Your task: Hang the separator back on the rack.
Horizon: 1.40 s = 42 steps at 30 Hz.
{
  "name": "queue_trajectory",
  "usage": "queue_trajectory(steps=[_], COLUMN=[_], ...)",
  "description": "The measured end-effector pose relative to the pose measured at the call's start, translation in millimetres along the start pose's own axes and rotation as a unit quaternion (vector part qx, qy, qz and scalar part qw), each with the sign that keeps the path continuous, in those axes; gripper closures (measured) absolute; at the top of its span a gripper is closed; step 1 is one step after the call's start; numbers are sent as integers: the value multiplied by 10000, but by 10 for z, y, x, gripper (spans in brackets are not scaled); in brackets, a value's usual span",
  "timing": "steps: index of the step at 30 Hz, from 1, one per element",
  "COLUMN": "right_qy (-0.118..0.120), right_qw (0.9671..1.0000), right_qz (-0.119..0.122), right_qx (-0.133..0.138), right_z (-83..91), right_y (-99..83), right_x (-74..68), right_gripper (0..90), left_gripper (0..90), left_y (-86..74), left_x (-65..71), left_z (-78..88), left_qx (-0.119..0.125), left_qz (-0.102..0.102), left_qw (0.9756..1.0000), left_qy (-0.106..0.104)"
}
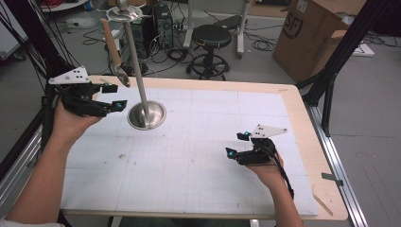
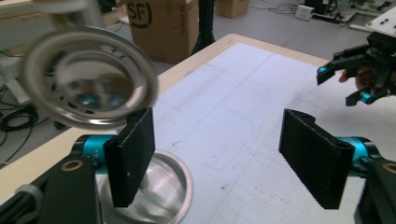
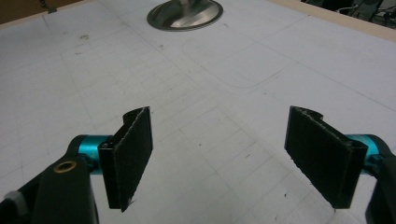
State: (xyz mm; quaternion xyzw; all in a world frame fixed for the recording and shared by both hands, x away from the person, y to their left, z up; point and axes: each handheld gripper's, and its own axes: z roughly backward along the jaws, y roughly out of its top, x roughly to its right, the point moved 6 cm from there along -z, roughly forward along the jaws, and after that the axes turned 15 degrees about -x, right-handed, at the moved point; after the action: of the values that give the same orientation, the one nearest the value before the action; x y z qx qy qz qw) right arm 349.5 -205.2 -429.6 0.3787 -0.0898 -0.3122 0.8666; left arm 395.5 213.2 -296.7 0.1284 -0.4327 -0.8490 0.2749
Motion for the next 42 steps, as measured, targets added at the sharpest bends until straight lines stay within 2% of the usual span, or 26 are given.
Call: queue_trajectory(steps=[3,7,17,26,30,32,42], right_qy=[1,-2,-8,-7,-10,5,-12], right_qw=[10000,10000,10000,10000,10000,10000,10000], right_qz=[0,24,32,0,-2,-4,-25], right_qx=[7,0,-5,-18,-37,-19,5], right_z=[0,-9,-4,-4,-6,-2,13], right_y=[0,3,0,-4,-8,-6,-15], right_x=[2,-4,-4,0,-1,-2,13], right_gripper=[225,226,226,226,226,227,227], left_gripper=[200,178,155,137,131,126,118], left_y=[-37,-88,-218,-377,-405,-417,-560], left_x=[41,83,188,270,325,348,434], left_z=[-71,-102,-127,-285,-350,-379,-486], left_qx=[-120,-203,-71,-81,-105,-176,-161], left_qz=[-69,-123,-106,-19,-49,-114,18], left_qw=[9999,9997,9997,9996,9993,9993,9992], left_qy=[-50,-57,-218,-284,-345,-294,-378])
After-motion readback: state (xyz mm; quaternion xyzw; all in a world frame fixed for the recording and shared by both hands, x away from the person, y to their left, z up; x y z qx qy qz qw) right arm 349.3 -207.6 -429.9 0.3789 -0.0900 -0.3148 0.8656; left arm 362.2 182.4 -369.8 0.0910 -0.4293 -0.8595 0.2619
